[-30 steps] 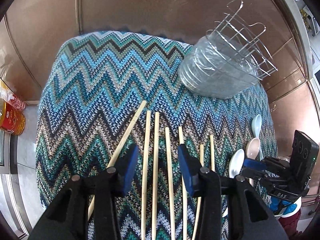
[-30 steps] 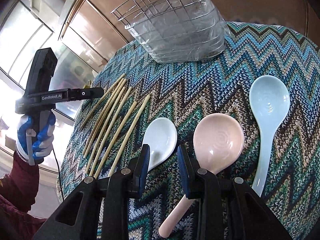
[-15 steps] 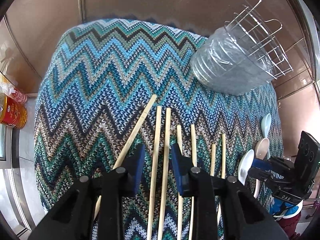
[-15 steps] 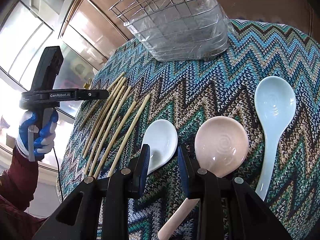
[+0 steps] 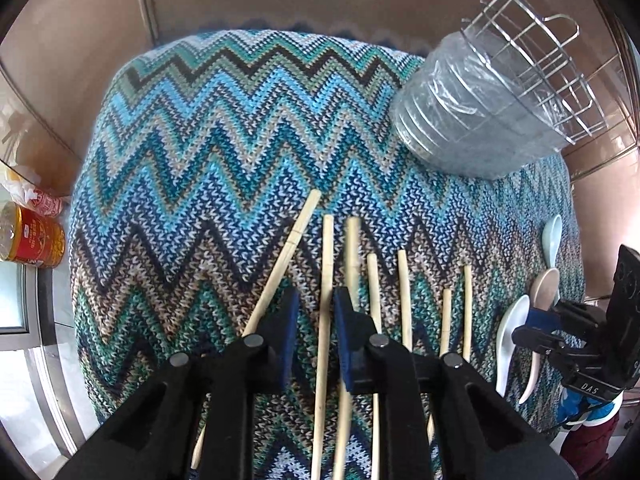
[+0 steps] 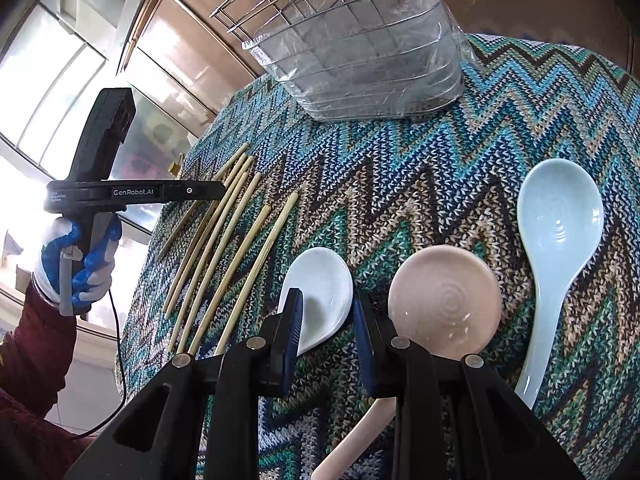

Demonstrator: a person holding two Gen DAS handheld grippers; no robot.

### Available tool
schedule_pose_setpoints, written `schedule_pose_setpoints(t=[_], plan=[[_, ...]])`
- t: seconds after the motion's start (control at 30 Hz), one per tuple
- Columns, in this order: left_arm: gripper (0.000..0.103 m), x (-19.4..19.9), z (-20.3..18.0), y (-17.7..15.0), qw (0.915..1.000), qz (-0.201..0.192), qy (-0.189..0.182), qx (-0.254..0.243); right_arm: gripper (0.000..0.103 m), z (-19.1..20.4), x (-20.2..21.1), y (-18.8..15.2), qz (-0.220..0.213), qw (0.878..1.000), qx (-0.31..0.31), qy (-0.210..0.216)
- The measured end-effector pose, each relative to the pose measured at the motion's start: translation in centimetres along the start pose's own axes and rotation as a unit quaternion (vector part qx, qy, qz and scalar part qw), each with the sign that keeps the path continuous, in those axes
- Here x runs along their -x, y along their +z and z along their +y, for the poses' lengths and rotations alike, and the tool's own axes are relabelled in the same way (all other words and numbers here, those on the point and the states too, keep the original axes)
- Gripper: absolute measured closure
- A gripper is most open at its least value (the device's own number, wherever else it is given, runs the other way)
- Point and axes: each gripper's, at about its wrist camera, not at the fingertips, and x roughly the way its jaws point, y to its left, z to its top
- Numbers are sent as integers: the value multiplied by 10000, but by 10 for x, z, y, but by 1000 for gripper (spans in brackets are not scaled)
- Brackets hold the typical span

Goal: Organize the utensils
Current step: 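Lower the left tool over a chopstick while the right tool lowers over the white spoon, then grasp a chopstick with the left tool while the right tool grasps the white spoon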

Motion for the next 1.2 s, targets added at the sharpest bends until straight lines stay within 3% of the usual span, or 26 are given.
schedule_pose_setpoints(t=[0.23, 0.5, 0.67, 0.9, 1.2], plan=[[86, -14, -22, 12, 9994, 158, 174, -264, 77, 0, -3, 6, 118, 9999, 52, 50], [94, -21, -38, 21, 9989, 177, 254, -357, 95, -5, -8, 12, 211, 9998, 50, 49], [98, -20, -29, 17, 9990, 69, 216, -382, 96, -5, -5, 11, 124, 9998, 123, 42], [99, 4, -24, -13, 9984, -325, 53, -452, 98, 15, 17, 2, -233, 9991, 315, -144], [99, 73, -29, -53, 9883, -1411, -101, -570, 98, 55, 68, -9, -896, 9928, 612, -508]])
